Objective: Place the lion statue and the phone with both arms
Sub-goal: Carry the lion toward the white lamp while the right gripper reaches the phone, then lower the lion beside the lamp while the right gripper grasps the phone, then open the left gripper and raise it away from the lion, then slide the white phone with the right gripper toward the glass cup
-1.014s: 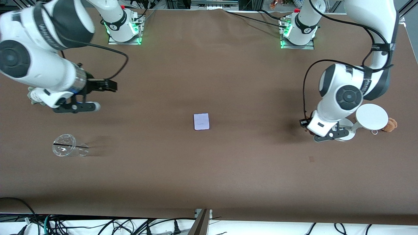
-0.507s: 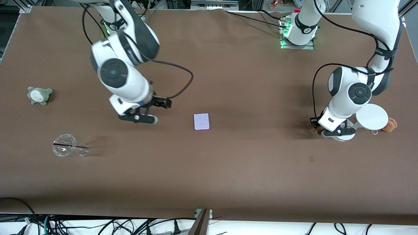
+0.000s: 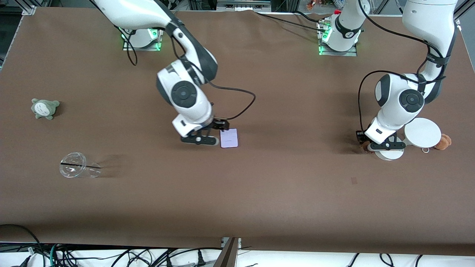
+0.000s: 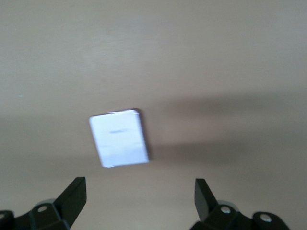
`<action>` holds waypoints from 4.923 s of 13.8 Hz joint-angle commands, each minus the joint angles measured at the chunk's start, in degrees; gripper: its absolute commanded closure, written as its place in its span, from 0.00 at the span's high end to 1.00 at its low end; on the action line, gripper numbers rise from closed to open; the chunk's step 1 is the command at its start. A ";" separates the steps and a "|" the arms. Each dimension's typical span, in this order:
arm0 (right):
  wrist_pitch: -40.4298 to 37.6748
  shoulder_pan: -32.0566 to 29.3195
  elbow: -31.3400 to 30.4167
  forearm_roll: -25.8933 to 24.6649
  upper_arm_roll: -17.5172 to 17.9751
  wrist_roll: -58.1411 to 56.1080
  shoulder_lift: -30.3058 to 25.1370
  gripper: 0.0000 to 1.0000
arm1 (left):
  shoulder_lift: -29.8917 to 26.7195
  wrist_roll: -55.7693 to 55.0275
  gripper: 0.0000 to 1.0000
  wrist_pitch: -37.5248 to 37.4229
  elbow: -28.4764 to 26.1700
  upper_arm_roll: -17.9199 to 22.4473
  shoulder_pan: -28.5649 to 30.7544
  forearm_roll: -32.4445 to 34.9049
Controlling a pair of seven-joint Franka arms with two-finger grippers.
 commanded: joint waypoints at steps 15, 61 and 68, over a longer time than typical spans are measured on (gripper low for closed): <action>19.38 9.77 -3.52 -14.60 -4.53 8.87 10.66 1.00 | -0.54 -1.47 1.00 -2.98 1.48 0.37 -0.81 -1.06; 28.85 -20.01 -23.82 -3.87 -9.90 -33.73 -0.86 0.44 | -10.31 -7.12 1.00 -67.38 46.68 -2.71 5.51 -7.92; 28.52 -20.82 -23.47 -3.79 -9.63 -34.10 -0.76 0.99 | -10.31 -6.94 1.00 -67.38 46.68 -2.71 5.51 -7.92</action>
